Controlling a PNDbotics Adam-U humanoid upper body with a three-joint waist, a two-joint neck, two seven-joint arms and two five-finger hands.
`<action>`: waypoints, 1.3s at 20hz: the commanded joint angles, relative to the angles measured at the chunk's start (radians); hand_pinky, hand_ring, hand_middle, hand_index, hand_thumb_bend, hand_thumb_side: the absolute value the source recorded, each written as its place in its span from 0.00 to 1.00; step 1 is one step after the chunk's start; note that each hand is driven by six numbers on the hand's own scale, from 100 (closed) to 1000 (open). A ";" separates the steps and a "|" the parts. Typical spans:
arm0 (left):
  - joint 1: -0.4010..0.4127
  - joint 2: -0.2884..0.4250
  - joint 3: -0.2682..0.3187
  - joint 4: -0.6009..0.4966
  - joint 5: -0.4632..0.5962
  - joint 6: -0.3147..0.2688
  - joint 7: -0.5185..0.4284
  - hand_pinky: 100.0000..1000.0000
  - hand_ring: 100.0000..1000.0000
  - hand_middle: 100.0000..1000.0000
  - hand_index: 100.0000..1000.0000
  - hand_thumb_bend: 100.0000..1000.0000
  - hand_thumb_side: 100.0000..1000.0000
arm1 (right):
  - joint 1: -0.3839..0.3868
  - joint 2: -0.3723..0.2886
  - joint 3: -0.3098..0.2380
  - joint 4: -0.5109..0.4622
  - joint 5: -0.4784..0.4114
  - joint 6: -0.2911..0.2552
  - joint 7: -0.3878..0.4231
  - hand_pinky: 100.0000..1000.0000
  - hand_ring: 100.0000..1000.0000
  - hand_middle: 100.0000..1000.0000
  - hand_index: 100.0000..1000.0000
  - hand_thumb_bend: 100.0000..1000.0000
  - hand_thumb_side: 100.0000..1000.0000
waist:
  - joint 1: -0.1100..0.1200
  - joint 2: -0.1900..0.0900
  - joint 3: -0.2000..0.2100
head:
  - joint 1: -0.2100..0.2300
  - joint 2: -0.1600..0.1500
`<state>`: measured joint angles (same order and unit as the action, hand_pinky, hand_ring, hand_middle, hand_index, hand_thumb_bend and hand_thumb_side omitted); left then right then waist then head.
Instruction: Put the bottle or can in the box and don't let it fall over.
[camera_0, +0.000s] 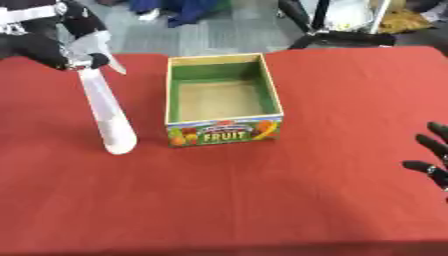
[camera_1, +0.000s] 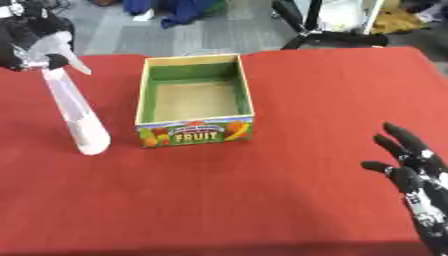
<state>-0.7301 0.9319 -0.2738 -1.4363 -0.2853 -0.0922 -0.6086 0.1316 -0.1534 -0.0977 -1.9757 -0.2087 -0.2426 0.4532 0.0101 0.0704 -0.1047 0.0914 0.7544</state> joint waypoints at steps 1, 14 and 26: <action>-0.010 0.028 0.012 -0.004 0.013 -0.002 -0.024 0.72 0.67 0.55 0.78 0.25 0.50 | -0.007 -0.007 -0.001 -0.024 -0.013 -0.003 0.005 0.76 1.00 1.00 0.97 0.00 0.50 | -0.001 -0.006 -0.001 | 0.004 -0.005; -0.003 0.031 0.015 0.004 0.035 -0.007 -0.065 0.67 0.60 0.48 0.73 0.09 0.38 | -0.006 -0.007 -0.002 -0.024 -0.015 -0.003 0.007 0.76 1.00 1.00 0.97 0.00 0.50 | -0.004 -0.008 0.001 | 0.002 -0.005; -0.010 0.034 0.024 0.007 0.050 -0.007 -0.057 0.61 0.54 0.42 0.67 0.01 0.36 | -0.005 -0.009 -0.002 -0.024 -0.016 -0.003 0.010 0.76 1.00 1.00 0.97 0.00 0.50 | -0.005 -0.010 0.005 | 0.002 -0.005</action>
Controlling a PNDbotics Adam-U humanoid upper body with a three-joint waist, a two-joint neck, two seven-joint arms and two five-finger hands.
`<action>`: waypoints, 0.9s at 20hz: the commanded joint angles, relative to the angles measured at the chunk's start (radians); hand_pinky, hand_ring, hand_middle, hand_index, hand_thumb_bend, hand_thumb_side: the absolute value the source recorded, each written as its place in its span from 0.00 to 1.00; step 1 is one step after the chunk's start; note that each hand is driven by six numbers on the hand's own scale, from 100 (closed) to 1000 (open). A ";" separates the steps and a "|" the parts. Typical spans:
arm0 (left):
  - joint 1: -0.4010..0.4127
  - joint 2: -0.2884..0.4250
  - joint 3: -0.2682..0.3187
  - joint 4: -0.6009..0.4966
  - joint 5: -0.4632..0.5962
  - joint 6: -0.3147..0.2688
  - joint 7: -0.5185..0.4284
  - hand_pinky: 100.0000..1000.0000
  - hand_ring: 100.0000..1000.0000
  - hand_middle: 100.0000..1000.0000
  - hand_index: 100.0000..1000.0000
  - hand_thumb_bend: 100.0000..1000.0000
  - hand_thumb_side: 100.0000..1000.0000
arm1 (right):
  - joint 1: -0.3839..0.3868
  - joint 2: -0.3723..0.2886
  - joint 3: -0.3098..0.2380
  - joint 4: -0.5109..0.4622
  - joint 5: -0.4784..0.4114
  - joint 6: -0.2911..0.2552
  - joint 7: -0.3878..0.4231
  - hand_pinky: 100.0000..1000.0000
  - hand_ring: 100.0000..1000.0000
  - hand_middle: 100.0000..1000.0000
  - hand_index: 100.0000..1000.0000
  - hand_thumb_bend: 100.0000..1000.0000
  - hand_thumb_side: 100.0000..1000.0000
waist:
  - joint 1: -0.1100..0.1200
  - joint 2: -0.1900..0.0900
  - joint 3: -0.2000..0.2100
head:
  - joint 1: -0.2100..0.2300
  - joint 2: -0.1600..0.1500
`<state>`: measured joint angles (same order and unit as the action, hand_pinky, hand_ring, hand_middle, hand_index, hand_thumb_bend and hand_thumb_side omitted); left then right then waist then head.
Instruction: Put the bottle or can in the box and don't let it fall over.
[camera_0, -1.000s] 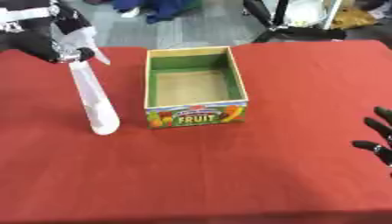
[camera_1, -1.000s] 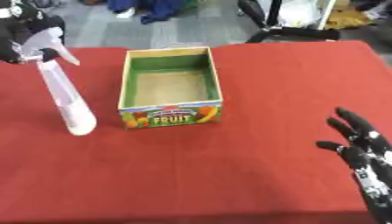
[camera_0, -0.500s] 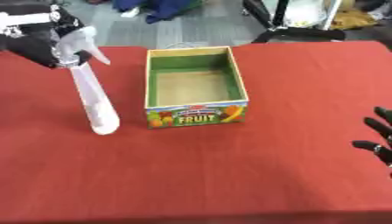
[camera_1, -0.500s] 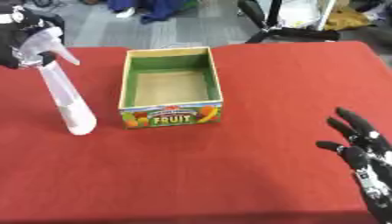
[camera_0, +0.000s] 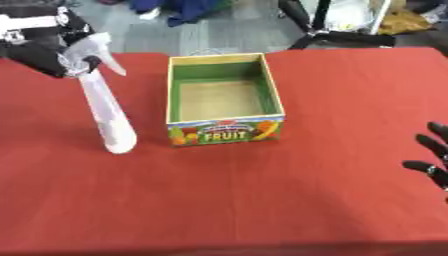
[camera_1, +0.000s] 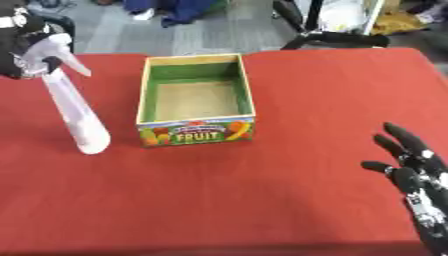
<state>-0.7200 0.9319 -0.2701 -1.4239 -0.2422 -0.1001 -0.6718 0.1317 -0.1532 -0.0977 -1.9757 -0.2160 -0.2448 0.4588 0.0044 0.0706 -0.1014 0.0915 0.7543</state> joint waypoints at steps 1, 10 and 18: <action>-0.021 0.035 0.022 -0.006 0.008 0.001 0.006 0.61 0.53 0.41 0.67 0.00 0.36 | -0.006 -0.009 -0.002 -0.024 -0.009 -0.001 0.004 0.76 1.00 1.00 0.97 0.00 0.50 | 0.001 -0.010 0.002 | 0.002 -0.005; -0.029 0.035 0.029 -0.008 0.017 0.000 0.031 0.55 0.47 0.34 0.61 0.00 0.27 | -0.006 -0.010 -0.002 -0.024 -0.011 0.001 0.005 0.76 1.00 1.00 0.97 0.00 0.50 | 0.002 -0.011 0.001 | 0.004 -0.003; -0.035 0.031 0.030 -0.013 0.023 -0.016 0.067 0.50 0.41 0.25 0.53 0.00 0.20 | -0.006 -0.009 -0.003 -0.024 -0.010 0.002 0.004 0.76 1.00 1.00 0.97 0.00 0.50 | 0.002 -0.011 0.000 | 0.003 -0.001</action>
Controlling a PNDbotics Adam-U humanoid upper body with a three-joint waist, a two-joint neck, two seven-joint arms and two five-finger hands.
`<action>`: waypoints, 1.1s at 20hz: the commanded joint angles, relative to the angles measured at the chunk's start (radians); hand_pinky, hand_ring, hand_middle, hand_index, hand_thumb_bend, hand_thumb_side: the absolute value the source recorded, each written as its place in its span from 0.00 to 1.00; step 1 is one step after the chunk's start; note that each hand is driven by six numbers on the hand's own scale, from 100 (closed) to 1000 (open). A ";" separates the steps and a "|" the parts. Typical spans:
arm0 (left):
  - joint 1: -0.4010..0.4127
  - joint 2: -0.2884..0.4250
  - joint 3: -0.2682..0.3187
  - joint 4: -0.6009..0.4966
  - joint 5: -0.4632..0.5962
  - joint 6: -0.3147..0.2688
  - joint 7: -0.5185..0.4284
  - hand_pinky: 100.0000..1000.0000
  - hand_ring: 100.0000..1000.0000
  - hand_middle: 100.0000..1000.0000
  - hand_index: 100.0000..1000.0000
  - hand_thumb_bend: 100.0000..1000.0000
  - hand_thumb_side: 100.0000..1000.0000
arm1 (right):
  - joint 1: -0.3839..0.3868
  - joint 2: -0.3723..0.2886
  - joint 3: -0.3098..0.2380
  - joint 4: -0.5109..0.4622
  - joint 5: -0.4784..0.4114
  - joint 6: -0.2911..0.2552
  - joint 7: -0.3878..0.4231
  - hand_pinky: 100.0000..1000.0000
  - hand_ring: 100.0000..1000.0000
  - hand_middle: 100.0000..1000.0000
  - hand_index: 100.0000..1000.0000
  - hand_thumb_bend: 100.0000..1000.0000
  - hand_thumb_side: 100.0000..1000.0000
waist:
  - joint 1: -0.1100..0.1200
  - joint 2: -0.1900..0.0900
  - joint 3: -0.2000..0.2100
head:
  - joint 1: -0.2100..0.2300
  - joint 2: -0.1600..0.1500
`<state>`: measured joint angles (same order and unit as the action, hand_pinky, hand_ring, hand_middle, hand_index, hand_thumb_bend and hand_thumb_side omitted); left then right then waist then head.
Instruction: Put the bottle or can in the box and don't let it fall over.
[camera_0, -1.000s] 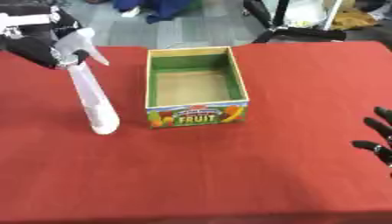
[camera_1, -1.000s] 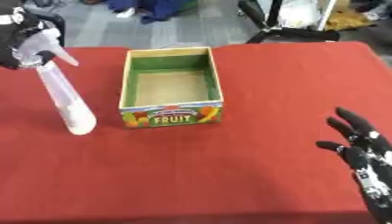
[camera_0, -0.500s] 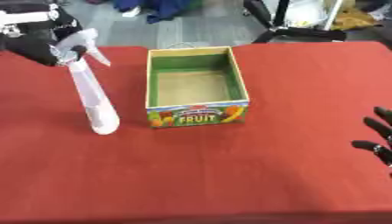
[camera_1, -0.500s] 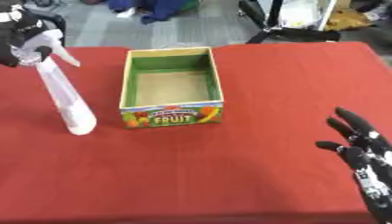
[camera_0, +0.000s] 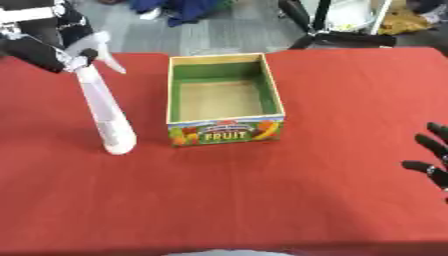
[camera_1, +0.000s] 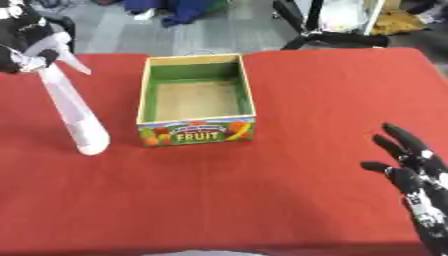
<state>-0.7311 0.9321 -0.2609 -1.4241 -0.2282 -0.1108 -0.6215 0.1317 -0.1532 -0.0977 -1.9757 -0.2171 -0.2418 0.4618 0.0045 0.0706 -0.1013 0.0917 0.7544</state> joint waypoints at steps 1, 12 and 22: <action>-0.025 0.031 0.021 -0.014 0.008 -0.009 0.023 0.49 0.40 0.24 0.52 0.00 0.20 | -0.006 -0.009 -0.003 -0.024 -0.009 -0.001 0.001 0.76 1.00 1.00 0.97 0.00 0.50 | 0.002 -0.010 0.000 | 0.003 -0.001; -0.036 0.030 0.025 -0.022 0.001 -0.024 0.050 0.44 0.33 0.17 0.46 0.00 0.22 | -0.007 -0.008 -0.004 -0.024 -0.009 0.001 0.002 0.76 1.00 1.00 0.97 0.00 0.50 | 0.003 -0.011 -0.003 | 0.003 0.003; -0.082 0.051 0.049 -0.044 -0.042 -0.030 0.071 0.43 0.32 0.16 0.44 0.00 0.22 | -0.006 -0.012 -0.006 -0.024 -0.008 0.004 0.001 0.76 1.00 1.00 0.97 0.00 0.50 | 0.011 -0.014 -0.008 | 0.001 0.010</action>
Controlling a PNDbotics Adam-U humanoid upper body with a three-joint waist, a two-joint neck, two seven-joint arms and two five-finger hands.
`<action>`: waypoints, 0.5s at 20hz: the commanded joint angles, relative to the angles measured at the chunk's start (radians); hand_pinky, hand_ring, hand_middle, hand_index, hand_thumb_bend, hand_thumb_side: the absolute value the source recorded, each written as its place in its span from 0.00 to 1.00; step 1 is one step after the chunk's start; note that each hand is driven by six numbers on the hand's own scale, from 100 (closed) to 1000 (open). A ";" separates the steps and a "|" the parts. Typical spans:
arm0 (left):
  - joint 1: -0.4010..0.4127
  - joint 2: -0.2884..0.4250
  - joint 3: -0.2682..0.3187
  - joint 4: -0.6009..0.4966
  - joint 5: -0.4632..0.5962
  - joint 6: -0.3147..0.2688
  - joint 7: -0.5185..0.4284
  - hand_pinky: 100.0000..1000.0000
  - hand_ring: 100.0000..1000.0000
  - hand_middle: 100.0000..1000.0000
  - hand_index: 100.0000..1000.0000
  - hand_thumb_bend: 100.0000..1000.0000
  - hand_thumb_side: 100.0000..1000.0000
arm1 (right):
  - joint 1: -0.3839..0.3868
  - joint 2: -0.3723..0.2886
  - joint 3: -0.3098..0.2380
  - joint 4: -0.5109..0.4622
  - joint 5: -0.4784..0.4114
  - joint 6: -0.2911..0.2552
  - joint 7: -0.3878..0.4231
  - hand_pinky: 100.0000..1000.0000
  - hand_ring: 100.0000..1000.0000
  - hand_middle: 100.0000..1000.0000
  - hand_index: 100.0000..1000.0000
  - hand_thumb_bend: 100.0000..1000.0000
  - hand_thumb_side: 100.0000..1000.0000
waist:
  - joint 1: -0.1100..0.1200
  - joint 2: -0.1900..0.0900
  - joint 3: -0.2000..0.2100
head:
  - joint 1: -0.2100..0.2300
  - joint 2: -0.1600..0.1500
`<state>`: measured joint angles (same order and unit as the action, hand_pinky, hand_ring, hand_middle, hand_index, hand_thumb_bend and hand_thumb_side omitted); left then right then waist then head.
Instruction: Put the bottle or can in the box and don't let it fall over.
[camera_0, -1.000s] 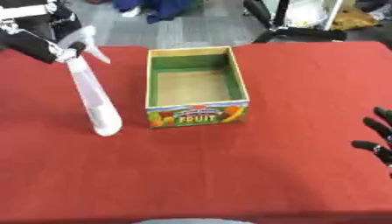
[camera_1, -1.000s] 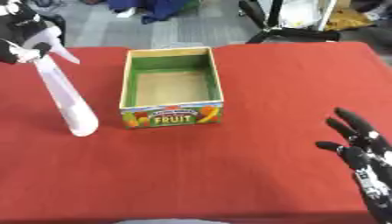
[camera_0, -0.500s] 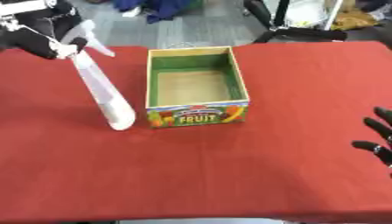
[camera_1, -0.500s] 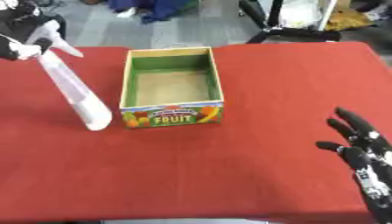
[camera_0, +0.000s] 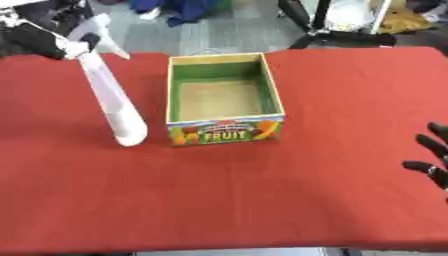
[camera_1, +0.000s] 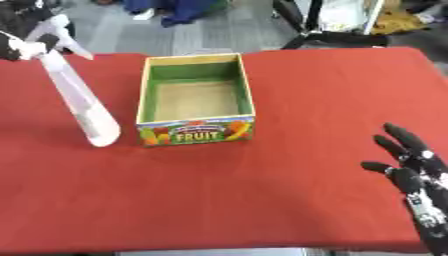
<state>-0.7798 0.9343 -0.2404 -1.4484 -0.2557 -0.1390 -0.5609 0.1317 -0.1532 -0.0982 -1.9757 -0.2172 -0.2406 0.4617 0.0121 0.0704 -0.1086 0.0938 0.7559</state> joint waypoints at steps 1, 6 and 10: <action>-0.040 0.052 0.032 -0.022 -0.020 -0.003 0.012 0.43 0.33 0.17 0.44 0.00 0.22 | -0.006 -0.013 -0.006 -0.024 -0.007 0.003 0.001 0.76 1.00 1.00 0.97 0.00 0.50 | 0.006 -0.015 -0.001 | -0.002 0.010; -0.087 0.049 0.037 -0.031 -0.048 -0.012 0.018 0.44 0.33 0.17 0.45 0.00 0.22 | -0.005 -0.018 -0.005 -0.024 -0.005 0.007 0.000 0.76 1.00 1.00 0.97 0.00 0.50 | 0.013 -0.021 -0.006 | -0.005 0.012; -0.139 0.015 0.034 -0.029 -0.073 -0.019 0.031 0.44 0.33 0.17 0.44 0.00 0.22 | -0.006 -0.021 -0.003 -0.024 -0.007 0.009 0.002 0.76 1.00 1.00 0.97 0.00 0.50 | 0.015 -0.024 -0.018 | -0.003 0.013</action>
<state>-0.8942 0.9350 -0.2241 -1.4674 -0.3184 -0.1558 -0.5383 0.1316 -0.1551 -0.0982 -1.9757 -0.2172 -0.2326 0.4623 0.0267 0.0643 -0.1281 0.0906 0.7641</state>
